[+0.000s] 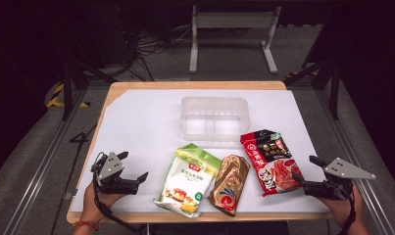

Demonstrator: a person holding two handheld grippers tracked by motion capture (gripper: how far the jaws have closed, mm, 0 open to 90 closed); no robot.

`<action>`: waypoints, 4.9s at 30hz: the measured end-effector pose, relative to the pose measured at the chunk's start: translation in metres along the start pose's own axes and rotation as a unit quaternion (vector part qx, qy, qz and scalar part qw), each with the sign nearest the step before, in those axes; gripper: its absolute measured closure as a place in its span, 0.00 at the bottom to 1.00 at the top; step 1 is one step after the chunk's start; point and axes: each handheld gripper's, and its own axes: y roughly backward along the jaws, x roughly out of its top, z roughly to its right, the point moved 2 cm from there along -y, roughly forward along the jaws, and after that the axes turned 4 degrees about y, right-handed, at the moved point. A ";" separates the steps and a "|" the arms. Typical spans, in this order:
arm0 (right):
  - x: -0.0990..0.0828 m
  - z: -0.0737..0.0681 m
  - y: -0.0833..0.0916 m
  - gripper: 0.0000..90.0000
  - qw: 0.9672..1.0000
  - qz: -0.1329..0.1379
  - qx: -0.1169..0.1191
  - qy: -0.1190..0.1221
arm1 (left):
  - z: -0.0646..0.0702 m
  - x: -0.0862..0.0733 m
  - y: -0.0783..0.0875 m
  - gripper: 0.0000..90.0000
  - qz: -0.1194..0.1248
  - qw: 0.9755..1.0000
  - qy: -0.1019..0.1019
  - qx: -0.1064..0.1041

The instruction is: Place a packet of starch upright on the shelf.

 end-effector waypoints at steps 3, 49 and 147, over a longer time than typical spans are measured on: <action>-0.001 -0.001 -0.002 0.18 1.000 -0.008 0.000 0.006 | 0.003 0.000 -0.003 0.08 -0.007 0.999 0.005 -0.032; -0.004 -0.006 -0.008 0.18 0.999 -0.023 0.025 -0.006 | 0.025 0.050 -0.103 0.11 -0.119 0.965 0.050 -0.226; -0.002 -0.002 -0.012 0.19 0.999 -0.019 0.036 -0.018 | 0.054 0.132 -0.020 1.00 0.115 0.979 0.042 -0.162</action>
